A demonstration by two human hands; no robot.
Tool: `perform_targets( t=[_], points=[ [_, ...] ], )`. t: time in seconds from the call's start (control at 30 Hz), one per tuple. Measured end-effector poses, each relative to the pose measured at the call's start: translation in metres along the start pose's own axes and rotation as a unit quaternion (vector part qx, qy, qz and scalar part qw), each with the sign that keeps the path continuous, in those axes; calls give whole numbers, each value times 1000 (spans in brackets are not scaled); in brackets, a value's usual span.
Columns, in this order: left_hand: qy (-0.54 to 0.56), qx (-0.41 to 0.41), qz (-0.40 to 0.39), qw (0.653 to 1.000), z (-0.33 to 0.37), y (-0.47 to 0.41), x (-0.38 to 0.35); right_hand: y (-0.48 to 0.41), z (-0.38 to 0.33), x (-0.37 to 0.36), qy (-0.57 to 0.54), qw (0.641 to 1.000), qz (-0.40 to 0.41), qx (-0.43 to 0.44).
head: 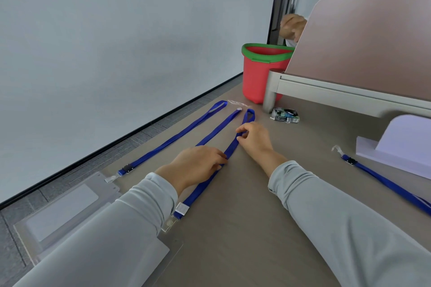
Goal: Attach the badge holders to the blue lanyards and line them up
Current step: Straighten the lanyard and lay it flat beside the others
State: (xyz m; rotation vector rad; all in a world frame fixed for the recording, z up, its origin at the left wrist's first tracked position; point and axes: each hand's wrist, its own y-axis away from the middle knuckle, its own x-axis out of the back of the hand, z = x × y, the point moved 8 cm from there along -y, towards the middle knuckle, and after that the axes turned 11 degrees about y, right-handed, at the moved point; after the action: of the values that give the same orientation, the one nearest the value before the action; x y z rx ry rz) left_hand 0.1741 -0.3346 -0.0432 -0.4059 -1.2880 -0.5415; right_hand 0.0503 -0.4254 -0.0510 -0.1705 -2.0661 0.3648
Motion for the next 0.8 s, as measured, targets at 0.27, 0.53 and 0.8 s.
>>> perform_targets(
  t=[0.27,0.53,0.8],
  points=[
    [31,16,30,999,-5,-11,4,-2,-9,-13,185,981,-48,38],
    [30,6,32,999,-8,-20,6,-11,-2,-25,230,965,-127,2],
    [41,-1,26,999,-11,-19,9,-24,7,-29,239,954,-159,-82]
  ],
)
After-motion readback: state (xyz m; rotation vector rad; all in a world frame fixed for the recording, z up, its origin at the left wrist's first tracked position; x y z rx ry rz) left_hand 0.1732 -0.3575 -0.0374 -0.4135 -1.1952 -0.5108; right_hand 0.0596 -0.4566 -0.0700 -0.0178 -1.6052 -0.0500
